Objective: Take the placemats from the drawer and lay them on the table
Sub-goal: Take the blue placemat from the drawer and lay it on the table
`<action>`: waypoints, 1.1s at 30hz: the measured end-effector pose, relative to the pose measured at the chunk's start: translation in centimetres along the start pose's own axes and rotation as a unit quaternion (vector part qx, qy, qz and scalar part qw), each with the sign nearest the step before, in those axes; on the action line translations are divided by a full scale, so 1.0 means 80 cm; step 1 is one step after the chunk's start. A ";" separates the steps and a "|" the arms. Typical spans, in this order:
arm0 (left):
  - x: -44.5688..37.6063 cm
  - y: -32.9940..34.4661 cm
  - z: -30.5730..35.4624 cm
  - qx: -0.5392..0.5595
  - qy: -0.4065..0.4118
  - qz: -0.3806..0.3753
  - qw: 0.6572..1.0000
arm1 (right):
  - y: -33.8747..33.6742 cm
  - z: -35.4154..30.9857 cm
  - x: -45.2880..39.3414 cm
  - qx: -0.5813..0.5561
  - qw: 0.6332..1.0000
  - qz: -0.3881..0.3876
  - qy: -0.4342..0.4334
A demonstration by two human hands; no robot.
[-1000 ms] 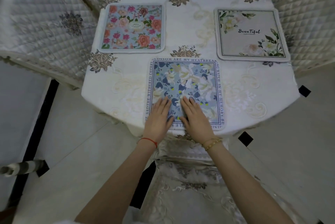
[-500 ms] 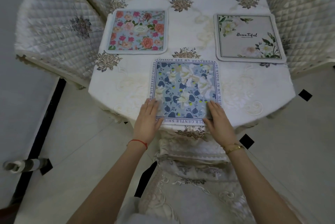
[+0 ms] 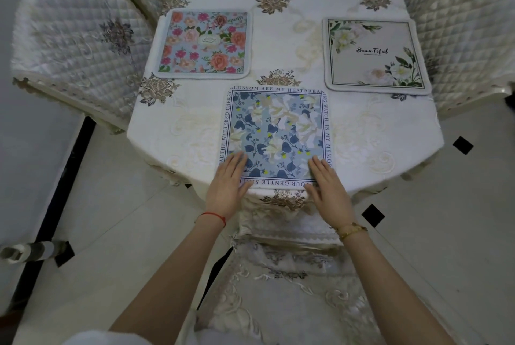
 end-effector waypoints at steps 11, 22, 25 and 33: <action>-0.032 -0.019 -0.010 -0.003 0.013 0.003 1.000 | -0.012 -0.013 -0.060 0.033 0.999 -0.013 -0.023; -0.110 -0.048 -0.031 0.004 -0.011 0.020 1.000 | -0.041 0.007 -0.133 0.049 0.999 0.012 0.011; -0.138 -0.060 -0.036 0.001 -0.004 0.023 1.000 | -0.054 0.000 -0.159 0.057 0.998 0.019 -0.007; -0.224 -0.080 -0.020 -0.024 0.025 0.020 0.999 | -0.075 -0.025 -0.265 0.095 0.994 -0.028 -0.036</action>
Point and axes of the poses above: each hand's wrist, its own x-axis away from the middle knuckle, its own y-axis out of the palm, z = x × y, the point moved 2 cm from there along -x, towards the middle knuckle, and after that the axes turned 8 degrees about -z, right-handed, at the moved point
